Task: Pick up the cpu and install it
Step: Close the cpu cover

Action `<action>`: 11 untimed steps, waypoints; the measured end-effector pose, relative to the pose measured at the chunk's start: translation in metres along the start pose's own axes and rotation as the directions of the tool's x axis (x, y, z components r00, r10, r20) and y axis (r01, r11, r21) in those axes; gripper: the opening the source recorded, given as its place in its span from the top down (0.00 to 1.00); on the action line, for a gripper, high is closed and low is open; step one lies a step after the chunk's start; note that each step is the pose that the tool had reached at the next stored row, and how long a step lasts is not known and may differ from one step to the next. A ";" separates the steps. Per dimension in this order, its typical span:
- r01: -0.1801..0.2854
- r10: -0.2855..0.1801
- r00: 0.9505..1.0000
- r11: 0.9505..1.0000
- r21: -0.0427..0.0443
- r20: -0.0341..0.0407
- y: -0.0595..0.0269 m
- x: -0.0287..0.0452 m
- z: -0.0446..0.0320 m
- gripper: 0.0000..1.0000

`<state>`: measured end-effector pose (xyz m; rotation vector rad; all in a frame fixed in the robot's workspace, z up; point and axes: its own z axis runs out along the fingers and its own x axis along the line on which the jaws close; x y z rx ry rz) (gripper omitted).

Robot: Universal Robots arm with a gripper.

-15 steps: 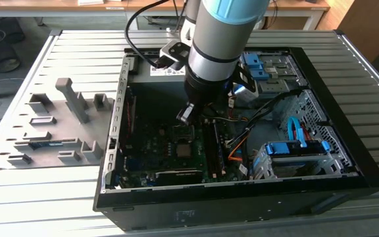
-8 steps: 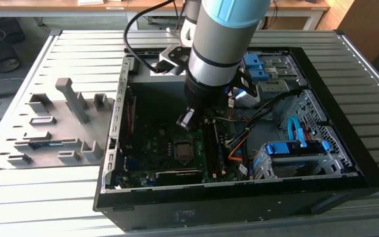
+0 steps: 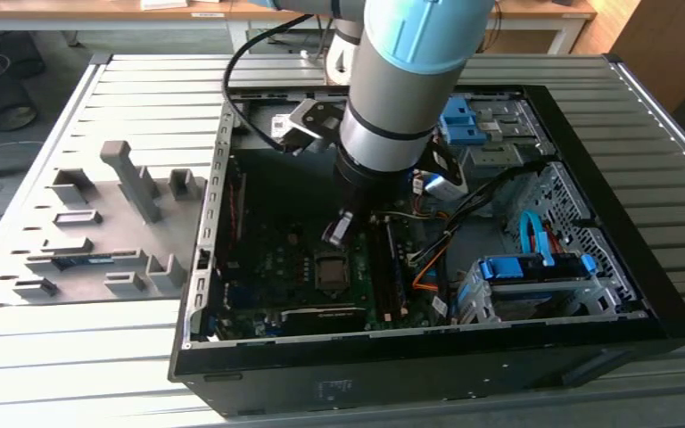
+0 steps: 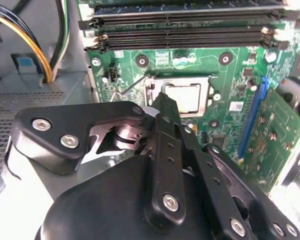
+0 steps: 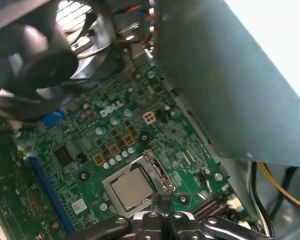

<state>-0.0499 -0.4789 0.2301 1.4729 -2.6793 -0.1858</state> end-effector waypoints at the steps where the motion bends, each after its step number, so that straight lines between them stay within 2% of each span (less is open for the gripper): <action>1: 0.018 -0.018 1.000 1.000 0.000 -0.003 -0.0003 0.0000 0.0017 0.90; 3: 0.048 -0.048 0.999 0.999 0.000 -0.007 -0.0008 0.0000 0.0053 0.90; 11: 0.105 -0.105 0.994 0.994 -0.002 -0.017 -0.0044 0.0022 0.0194 0.90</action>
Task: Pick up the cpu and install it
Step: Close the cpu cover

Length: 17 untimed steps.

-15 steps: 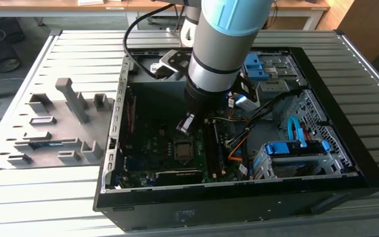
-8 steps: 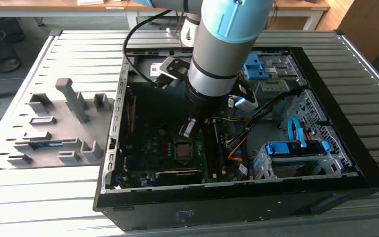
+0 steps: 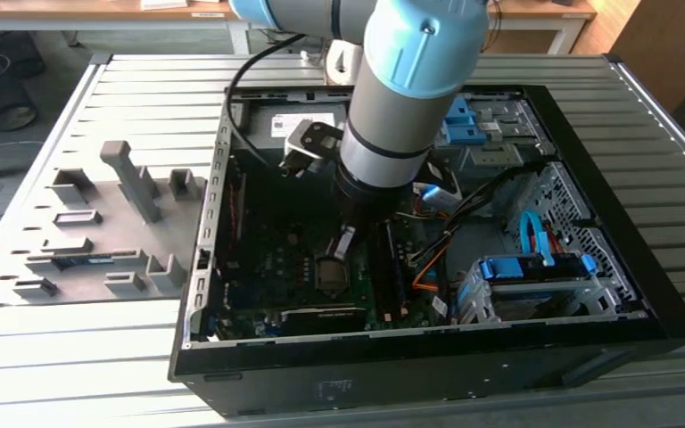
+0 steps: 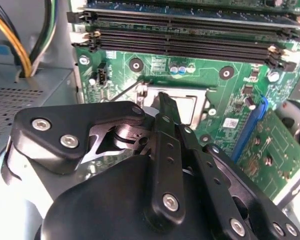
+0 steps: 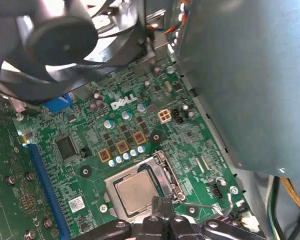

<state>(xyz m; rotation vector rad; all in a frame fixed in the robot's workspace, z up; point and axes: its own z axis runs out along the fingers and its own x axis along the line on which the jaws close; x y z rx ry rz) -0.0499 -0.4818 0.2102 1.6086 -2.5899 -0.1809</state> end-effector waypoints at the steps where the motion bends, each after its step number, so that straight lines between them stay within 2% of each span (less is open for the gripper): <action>1: 0.007 -0.007 1.000 1.000 0.000 -0.001 -0.0004 0.0003 0.0018 0.90; 9: 0.061 -0.061 0.998 0.998 0.000 -0.009 -0.0034 0.0019 0.0158 0.90; 12: 0.071 -0.071 0.997 0.997 0.000 -0.011 -0.0040 0.0028 0.0176 0.90; 17: 0.073 -0.073 0.997 0.997 0.001 -0.010 -0.0041 0.0031 0.0173 0.90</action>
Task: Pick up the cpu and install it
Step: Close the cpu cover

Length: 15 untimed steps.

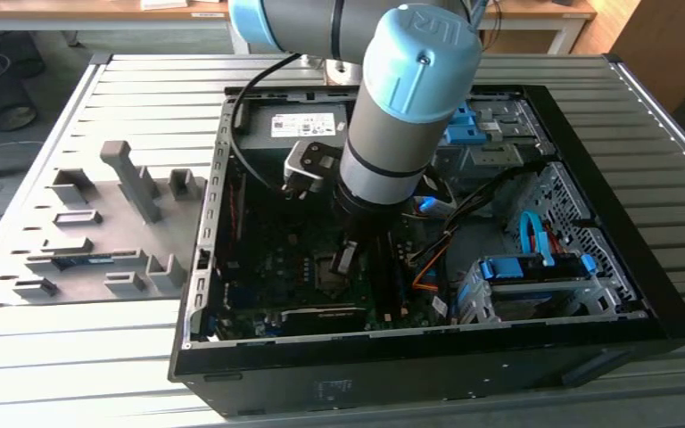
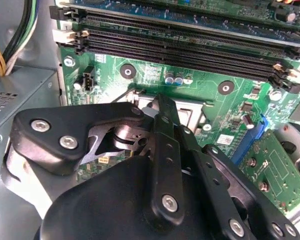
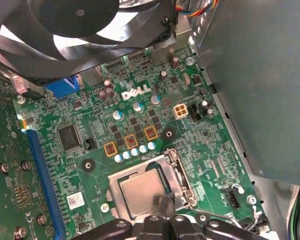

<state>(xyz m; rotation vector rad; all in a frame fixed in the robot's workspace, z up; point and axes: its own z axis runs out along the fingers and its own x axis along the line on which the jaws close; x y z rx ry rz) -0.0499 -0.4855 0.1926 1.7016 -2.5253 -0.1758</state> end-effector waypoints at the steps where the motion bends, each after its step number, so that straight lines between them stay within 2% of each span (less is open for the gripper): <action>1: 0.000 0.000 1.000 1.000 0.000 0.001 0.0002 -0.0001 -0.0013 0.90; 5: 0.001 -0.001 1.000 1.000 -0.002 0.004 0.0020 0.0002 -0.0133 0.90; 9: 0.001 -0.001 1.000 1.000 -0.003 0.008 0.0044 0.0004 -0.0299 0.90; 11: 0.002 -0.002 1.000 1.000 -0.006 0.010 0.0037 0.0000 -0.0326 0.90; 15: 0.001 -0.001 1.000 0.999 -0.033 0.004 -0.0064 -0.0041 -0.0339 0.90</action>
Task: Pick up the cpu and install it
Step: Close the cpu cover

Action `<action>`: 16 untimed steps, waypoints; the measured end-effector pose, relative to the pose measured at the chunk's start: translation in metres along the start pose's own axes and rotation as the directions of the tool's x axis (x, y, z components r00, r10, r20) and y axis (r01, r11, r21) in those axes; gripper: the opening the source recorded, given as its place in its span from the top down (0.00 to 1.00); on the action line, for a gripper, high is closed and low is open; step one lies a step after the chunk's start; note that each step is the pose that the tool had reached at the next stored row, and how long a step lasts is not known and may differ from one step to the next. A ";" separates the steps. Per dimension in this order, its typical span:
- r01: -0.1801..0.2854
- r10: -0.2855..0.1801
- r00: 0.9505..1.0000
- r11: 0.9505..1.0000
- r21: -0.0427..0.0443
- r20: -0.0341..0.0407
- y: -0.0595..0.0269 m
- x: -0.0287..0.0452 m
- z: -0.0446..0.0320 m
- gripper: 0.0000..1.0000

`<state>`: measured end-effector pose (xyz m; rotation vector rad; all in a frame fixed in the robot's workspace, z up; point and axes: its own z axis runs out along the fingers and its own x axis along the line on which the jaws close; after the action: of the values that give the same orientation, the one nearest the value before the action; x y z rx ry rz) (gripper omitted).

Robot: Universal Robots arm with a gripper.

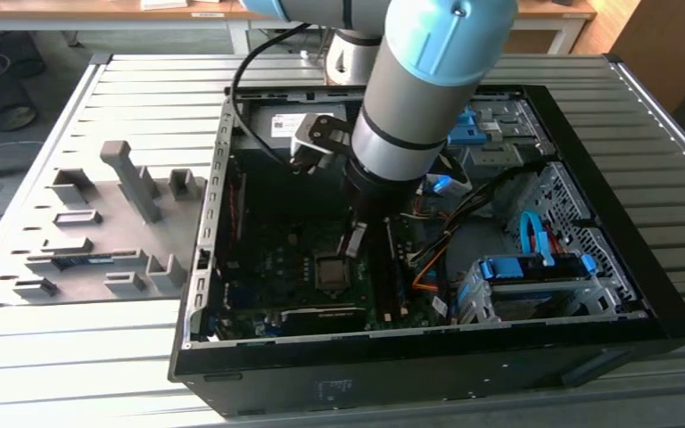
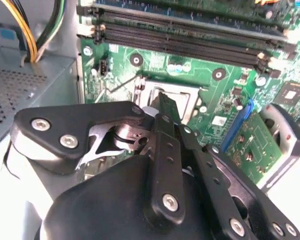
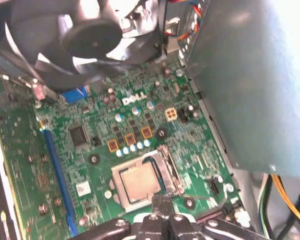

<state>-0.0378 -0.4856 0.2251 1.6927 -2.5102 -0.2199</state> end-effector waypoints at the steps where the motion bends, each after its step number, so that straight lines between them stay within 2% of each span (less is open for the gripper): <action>1: 0.000 0.000 1.000 1.000 -0.006 -0.001 -0.0031 -0.0013 -0.0005 0.90; 5: 0.001 -0.001 1.000 1.000 -0.023 0.002 -0.0159 -0.0066 -0.0027 0.90; 9: 0.003 -0.002 1.000 1.000 -0.030 0.011 -0.0209 -0.0087 -0.0051 0.90; 11: 0.003 -0.003 1.000 1.000 -0.031 0.013 -0.0198 -0.0087 -0.0114 0.90; 15: 0.003 -0.003 1.000 1.000 -0.031 0.013 -0.0166 -0.0085 -0.0292 0.90; 16: 0.003 -0.003 1.000 1.000 -0.031 0.013 -0.0163 -0.0085 -0.0309 0.90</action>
<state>-0.0145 -0.4855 0.2526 1.6889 -2.5001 -0.2694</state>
